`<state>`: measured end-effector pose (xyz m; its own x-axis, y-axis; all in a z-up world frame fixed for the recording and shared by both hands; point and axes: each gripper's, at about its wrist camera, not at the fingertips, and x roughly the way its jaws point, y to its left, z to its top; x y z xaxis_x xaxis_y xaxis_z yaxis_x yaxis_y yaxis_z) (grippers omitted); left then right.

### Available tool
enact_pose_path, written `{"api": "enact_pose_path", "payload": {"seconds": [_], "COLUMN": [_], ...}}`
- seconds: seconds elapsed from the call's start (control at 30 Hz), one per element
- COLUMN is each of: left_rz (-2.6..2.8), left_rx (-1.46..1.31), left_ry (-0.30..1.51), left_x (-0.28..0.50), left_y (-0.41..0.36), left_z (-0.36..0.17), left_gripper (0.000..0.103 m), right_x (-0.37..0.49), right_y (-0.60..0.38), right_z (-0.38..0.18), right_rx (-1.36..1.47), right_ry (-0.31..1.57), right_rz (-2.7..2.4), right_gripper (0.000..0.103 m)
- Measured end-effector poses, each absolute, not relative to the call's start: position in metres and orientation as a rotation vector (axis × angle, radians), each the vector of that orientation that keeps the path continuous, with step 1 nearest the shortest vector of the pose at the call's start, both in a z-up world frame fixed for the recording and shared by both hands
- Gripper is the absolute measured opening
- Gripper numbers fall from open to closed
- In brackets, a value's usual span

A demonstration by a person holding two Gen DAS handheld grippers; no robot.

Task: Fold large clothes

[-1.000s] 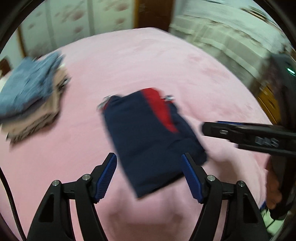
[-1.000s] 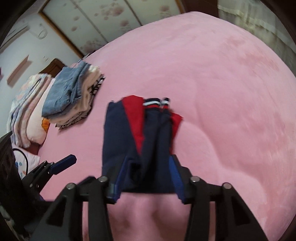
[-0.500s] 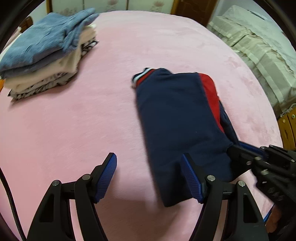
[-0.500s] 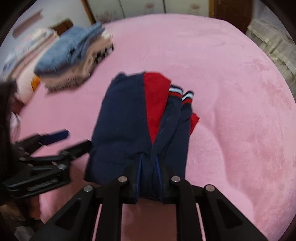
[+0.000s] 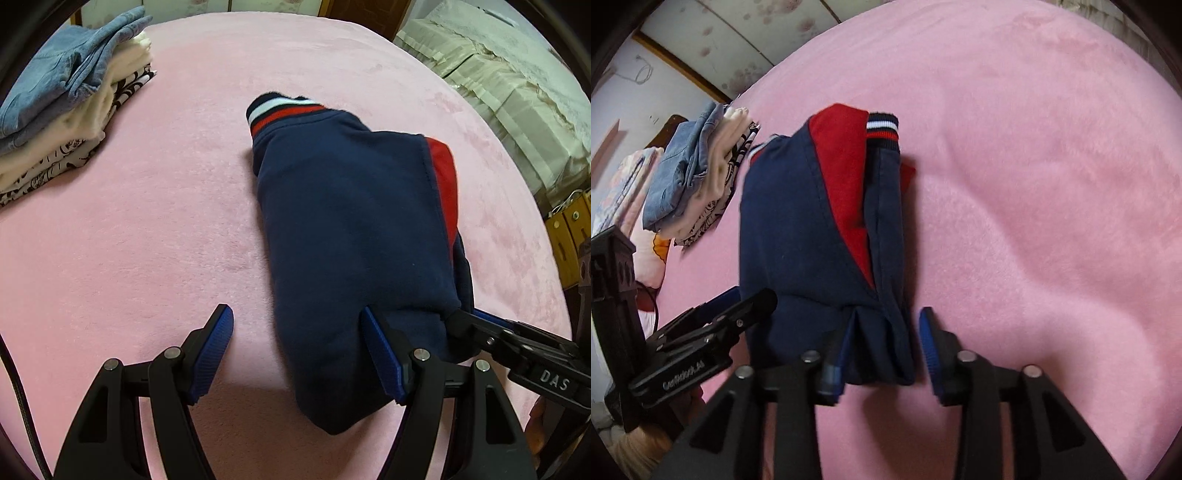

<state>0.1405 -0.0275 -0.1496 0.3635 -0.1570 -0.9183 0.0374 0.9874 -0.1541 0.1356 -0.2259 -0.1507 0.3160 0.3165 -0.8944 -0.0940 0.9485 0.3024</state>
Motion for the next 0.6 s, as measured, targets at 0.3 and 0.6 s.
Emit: {"api": "enact_pose_path", "payload": {"seconds": [0.3, 0.6], "left_rz": [-0.139, -0.085], "left_rx": [-0.210, -0.195], "left_ry": [1.092, 1.112], "left_x": [0.162, 0.218], "left_y": [-0.008, -0.022], "left_z": [-0.110, -0.131], "left_gripper": [0.070, 0.051], "right_x": [0.153, 0.213], "right_y": [-0.201, -0.159], "right_z": [-0.091, -0.116], "right_rx": [0.103, -0.126], "right_ry": [1.026, 1.032], "right_rz": [0.330, 0.236], "right_gripper": [0.038, 0.018]}}
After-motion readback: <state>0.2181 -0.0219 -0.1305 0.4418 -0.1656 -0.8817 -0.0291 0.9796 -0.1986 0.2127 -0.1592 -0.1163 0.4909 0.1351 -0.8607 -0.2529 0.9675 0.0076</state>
